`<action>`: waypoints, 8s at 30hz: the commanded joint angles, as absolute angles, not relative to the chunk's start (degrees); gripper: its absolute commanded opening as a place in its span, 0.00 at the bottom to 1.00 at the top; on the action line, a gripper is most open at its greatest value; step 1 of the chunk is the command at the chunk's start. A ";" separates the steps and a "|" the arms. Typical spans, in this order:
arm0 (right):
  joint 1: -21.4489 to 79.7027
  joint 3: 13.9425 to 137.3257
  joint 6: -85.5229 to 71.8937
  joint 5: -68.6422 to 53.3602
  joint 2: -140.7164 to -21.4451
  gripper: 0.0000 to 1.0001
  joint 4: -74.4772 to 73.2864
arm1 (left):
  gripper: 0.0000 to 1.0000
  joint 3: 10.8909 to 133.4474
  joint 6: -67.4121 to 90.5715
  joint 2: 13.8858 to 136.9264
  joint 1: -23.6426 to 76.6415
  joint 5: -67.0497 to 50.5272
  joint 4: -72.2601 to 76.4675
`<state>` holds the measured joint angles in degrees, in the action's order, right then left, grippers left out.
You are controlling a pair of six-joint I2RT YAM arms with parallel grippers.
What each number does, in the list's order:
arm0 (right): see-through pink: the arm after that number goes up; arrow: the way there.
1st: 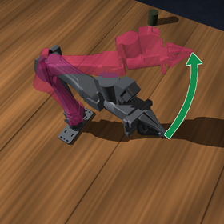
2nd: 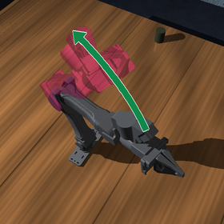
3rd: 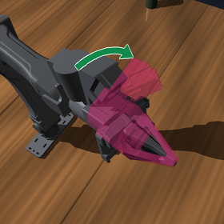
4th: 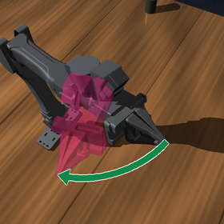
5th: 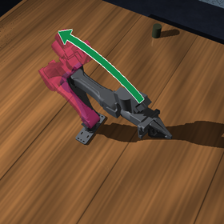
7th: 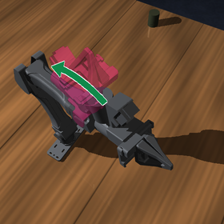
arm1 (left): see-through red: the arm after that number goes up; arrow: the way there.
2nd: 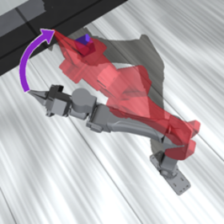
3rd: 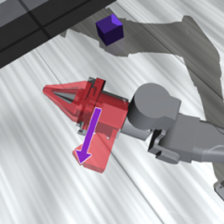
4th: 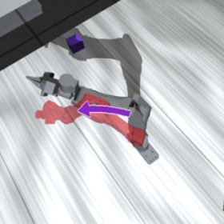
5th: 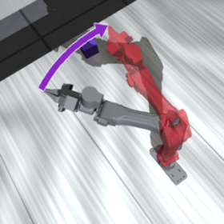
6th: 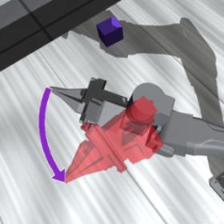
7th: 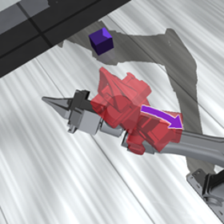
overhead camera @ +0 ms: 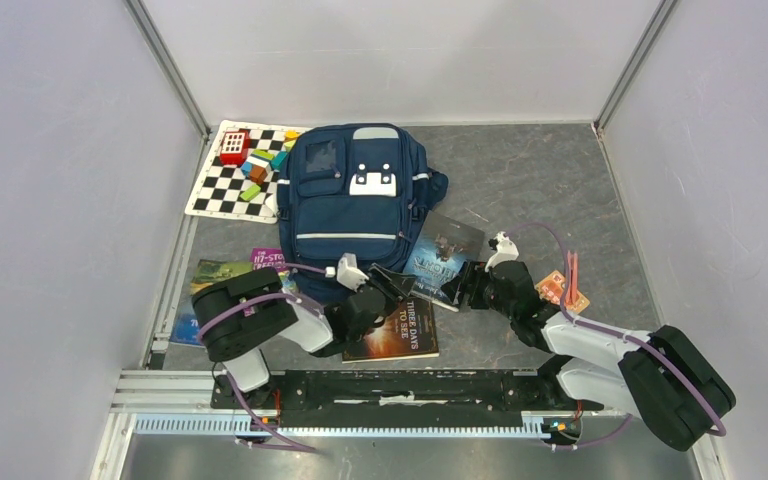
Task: Pack the student bag
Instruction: Pick up the book from the center of the board, then place the book in the student bag.
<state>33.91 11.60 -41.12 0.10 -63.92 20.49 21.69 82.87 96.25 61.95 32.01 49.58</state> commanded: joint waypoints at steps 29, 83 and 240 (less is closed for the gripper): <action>34.19 23.82 -25.27 14.98 -43.04 0.98 -8.91 | 0.02 25.70 44.67 77.39 64.34 21.72 49.88; 35.24 38.00 31.36 -40.17 -51.11 0.27 -24.77 | 0.02 49.32 0.10 64.14 61.37 -8.78 -4.93; 34.74 24.93 -75.38 12.13 -58.51 0.00 32.97 | 0.02 71.96 2.58 71.98 51.59 2.27 -11.47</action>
<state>34.79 22.63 -69.69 5.80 -58.17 17.45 70.85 -1.28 75.79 51.40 7.79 -22.15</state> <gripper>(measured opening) 0.288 0.047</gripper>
